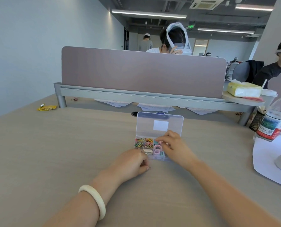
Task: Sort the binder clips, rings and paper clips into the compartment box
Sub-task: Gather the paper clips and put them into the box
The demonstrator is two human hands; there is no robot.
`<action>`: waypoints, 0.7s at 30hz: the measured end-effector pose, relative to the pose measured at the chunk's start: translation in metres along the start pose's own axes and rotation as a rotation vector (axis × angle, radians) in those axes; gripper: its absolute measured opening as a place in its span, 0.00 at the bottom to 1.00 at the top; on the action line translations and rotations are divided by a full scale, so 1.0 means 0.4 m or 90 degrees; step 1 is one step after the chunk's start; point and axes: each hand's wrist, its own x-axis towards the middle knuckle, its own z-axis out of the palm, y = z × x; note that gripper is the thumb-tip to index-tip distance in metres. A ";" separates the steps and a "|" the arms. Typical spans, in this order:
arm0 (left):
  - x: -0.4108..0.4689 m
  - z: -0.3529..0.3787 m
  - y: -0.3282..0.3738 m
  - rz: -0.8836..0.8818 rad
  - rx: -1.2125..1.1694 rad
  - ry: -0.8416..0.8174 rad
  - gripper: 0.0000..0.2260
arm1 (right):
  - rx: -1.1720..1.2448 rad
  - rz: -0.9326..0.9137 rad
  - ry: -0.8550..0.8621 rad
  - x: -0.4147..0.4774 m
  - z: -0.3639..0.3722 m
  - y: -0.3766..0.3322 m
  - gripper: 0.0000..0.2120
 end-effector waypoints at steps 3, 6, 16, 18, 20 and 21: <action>0.003 -0.005 -0.009 -0.052 -0.057 -0.038 0.05 | 0.028 0.024 0.055 -0.066 -0.024 0.050 0.13; 0.002 -0.008 -0.012 -0.073 -0.094 -0.069 0.05 | 0.075 0.097 0.133 -0.117 -0.039 0.102 0.12; 0.074 -0.035 -0.012 -0.115 -0.090 0.187 0.03 | 0.154 0.149 0.151 -0.135 -0.021 0.103 0.11; 0.112 -0.032 -0.013 -0.130 -0.060 0.205 0.03 | 0.158 0.154 0.152 -0.138 -0.019 0.105 0.11; 0.134 -0.017 -0.018 -0.133 -0.034 0.180 0.04 | 0.154 0.157 0.146 -0.139 -0.018 0.108 0.11; 0.138 -0.009 -0.022 -0.130 -0.019 0.164 0.04 | 0.152 0.157 0.143 -0.139 -0.017 0.111 0.11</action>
